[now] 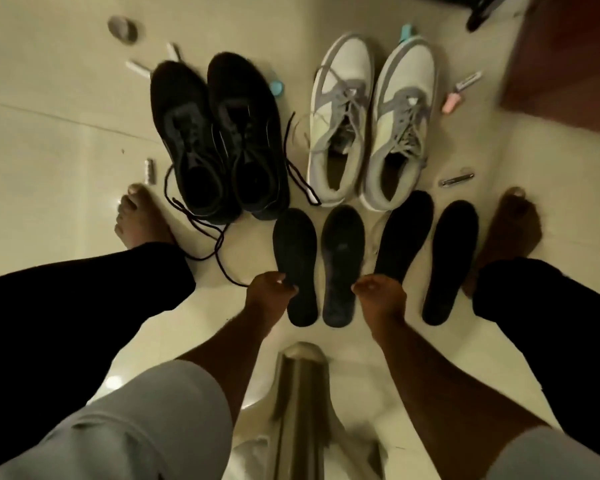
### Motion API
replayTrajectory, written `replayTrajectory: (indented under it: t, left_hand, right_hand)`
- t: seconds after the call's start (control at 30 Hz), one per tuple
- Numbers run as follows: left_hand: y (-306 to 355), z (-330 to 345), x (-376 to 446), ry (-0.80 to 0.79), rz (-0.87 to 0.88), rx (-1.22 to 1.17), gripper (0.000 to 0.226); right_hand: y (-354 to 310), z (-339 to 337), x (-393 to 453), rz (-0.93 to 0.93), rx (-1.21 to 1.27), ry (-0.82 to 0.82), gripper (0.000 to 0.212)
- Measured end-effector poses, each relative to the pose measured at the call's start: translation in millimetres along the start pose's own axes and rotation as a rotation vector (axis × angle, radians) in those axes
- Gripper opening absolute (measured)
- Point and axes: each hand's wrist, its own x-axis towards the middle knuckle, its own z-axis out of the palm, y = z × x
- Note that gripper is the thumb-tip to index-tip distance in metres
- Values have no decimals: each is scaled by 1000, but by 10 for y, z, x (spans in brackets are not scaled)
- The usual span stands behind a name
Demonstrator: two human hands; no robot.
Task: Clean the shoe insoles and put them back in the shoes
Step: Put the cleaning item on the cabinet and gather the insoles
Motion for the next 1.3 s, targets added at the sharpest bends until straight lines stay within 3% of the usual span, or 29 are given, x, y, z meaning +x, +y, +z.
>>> replayTrajectory:
  t: [0.03,0.17,0.33,0.43,0.6,0.73,0.87,1.0,1.1,1.3]
  left_hand:
    - [26,45,100,4,-15,1,49]
    - [-56,245,413,187,-151,-163,49]
    - [-176,532,557,335,-182,-125,57]
    - [-154,574,587,353,-191,-168,47]
    - [-74,477,351,239,-131,-240,40]
    - [70,284,-179,131,-57,-367,34]
    - [291,-29,-968,92,93,-481,25]
    - [513,-415,-1691,-2,277,-689,29]
    - [744,-731,-2062,-113,436,-674,42]
    - [1419,-1461,-2214,67,663,-816,47]
  right_hand:
    - [52,81,158,34,-19,18,8]
    - [283,401,439,120,-188,49,48]
    - [493,750,499,208,-101,188,71]
    - [543,757,532,206,-108,203,64]
    - [501,477,345,63,-97,52,38]
    - [389,216,-156,6,149,-30,22]
    - [133,-52,-839,-83,356,-36,19]
    - [-307,-263,-1426,-154,554,10,25]
    - [-796,-372,-1731,-271,645,-13,16]
    - [-1998,-484,-1900,-481,787,-110,16]
